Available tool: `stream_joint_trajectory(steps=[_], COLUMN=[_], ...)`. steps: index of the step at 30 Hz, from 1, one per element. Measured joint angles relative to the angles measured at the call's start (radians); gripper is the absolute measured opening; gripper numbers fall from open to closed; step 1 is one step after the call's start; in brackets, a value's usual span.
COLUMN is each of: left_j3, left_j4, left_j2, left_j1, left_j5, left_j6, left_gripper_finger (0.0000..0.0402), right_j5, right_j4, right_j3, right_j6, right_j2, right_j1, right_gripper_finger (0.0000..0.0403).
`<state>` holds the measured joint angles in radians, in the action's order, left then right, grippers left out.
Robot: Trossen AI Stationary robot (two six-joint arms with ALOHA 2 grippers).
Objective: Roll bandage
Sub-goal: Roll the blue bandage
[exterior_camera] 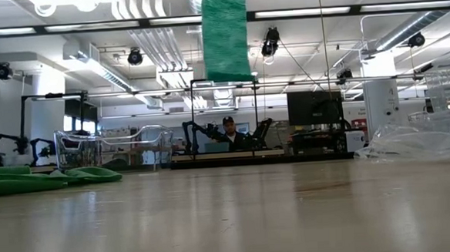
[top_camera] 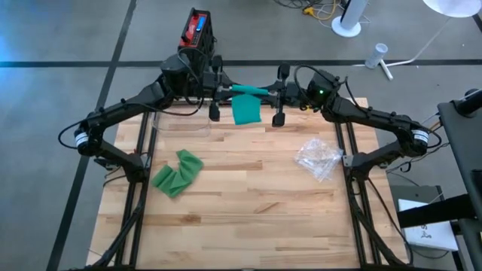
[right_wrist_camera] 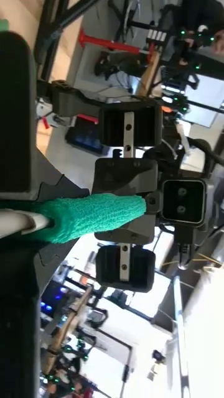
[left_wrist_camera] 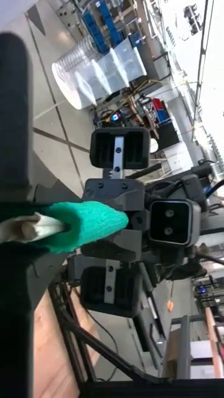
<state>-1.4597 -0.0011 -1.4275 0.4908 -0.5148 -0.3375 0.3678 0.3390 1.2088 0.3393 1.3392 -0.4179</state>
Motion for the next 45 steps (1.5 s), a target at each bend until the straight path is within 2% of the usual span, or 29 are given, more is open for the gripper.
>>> stream_joint_trajectory(steps=[5, 9, 21, 26, 29, 33, 45], left_j3=[0.006, 0.007, 0.009, 0.009, 0.009, 0.009, 0.009], left_j4=[0.008, 0.007, 0.002, 0.008, 0.008, 0.010, 0.016], left_j2=[0.001, 0.004, 0.006, 0.001, -0.011, -0.019, -0.018], left_j1=[0.002, 0.004, 0.009, 0.007, 0.007, 0.006, 0.007], left_j5=[-0.068, -0.079, -0.080, -0.085, -0.126, -0.132, -0.154], left_j6=[0.018, 0.084, 0.209, 0.230, 0.271, 0.295, 0.518], left_gripper_finger=[0.0052, 0.0081, 0.0257, 0.0310, 0.0323, 0.0327, 0.0312], right_j5=[0.012, 0.014, 0.008, 0.007, 0.007, 0.007, -0.008], right_j4=[0.018, 0.018, 0.045, 0.039, 0.036, 0.022, -0.050], right_j3=[-0.008, -0.007, 0.009, 0.019, 0.028, 0.049, 0.074], right_j6=[0.027, 0.094, 0.282, 0.373, 0.423, 0.464, 0.689], right_j2=[-0.001, -0.009, 0.001, 0.020, 0.028, 0.041, 0.068], right_j1=[0.001, 0.002, 0.001, 0.001, 0.001, 0.001, 0.001], right_gripper_finger=[0.0021, 0.0021, 0.0021, 0.0021, 0.0021, 0.0021, 0.0021])
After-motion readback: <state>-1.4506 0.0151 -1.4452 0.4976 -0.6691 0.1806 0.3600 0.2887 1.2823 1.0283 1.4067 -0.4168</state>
